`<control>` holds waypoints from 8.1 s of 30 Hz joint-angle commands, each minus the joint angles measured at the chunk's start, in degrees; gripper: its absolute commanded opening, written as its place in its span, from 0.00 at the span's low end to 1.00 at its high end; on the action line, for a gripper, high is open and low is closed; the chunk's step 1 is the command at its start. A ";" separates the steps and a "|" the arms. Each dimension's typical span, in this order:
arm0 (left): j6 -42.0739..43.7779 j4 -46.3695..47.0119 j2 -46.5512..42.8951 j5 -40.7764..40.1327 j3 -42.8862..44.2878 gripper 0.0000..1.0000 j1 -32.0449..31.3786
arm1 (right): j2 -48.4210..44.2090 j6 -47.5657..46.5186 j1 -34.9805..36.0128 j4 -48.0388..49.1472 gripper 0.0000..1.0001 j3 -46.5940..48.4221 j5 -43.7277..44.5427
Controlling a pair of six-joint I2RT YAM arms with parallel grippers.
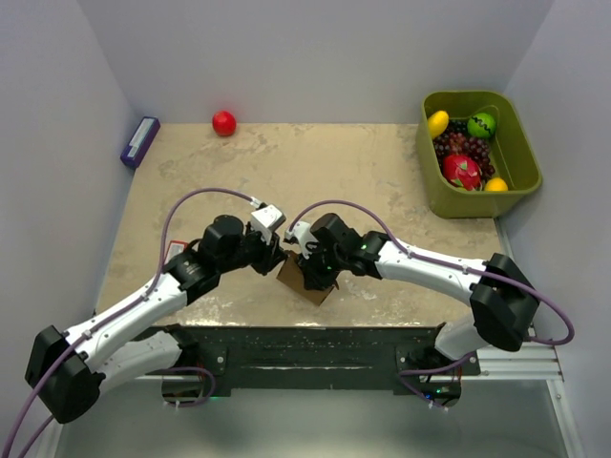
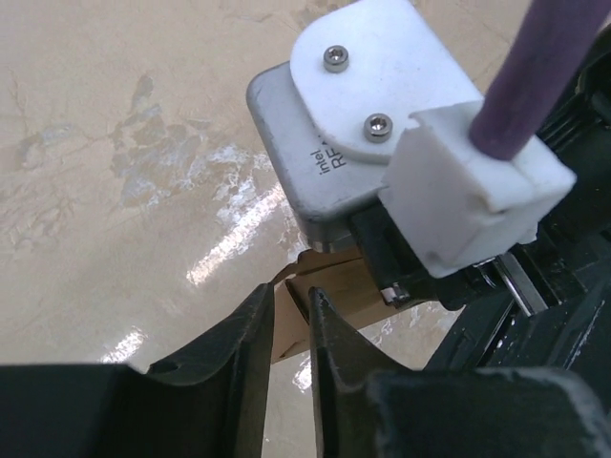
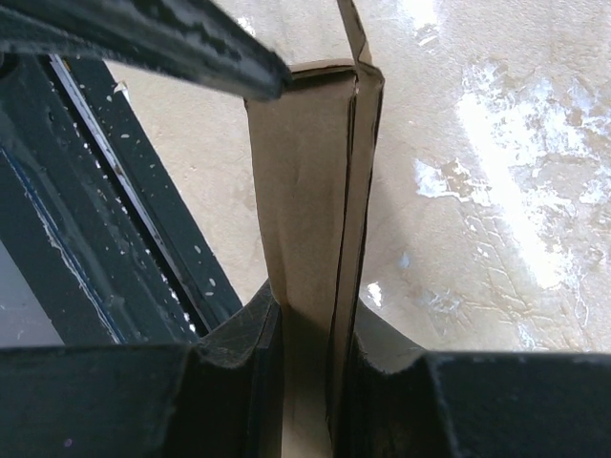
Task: Fold the paper box
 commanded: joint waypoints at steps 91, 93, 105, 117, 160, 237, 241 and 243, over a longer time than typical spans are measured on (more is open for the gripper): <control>-15.17 31.82 -1.41 -12.56 -22.72 0.00 -3.72 | 5.78 -0.24 -0.26 -0.29 0.02 2.68 10.57; -15.52 34.01 -1.40 -12.47 -24.04 0.00 -3.72 | 5.78 -0.24 -0.26 -0.29 0.02 2.59 11.01; -18.15 39.46 -3.60 -14.67 -32.48 0.00 -3.72 | 5.60 1.43 -0.17 -0.64 0.07 3.21 14.87; -18.77 40.61 -4.04 -18.18 -34.77 0.00 -4.07 | 3.14 3.01 -0.17 -2.48 0.26 4.17 18.57; -19.83 25.93 7.73 -39.97 -19.04 0.00 -19.53 | -7.66 15.67 -0.08 -13.28 0.77 4.27 31.92; -17.54 18.73 17.05 -57.64 -12.80 0.00 -32.36 | -9.78 22.70 -11.86 -8.02 0.00 -2.50 7.06; -17.02 19.34 18.10 -57.47 -12.80 0.00 -32.72 | -10.39 22.88 -13.96 -6.35 0.00 -4.08 2.84; -16.84 18.99 18.19 -57.38 -12.80 0.00 -32.72 | -10.39 22.70 -15.11 -5.39 0.00 -4.70 0.21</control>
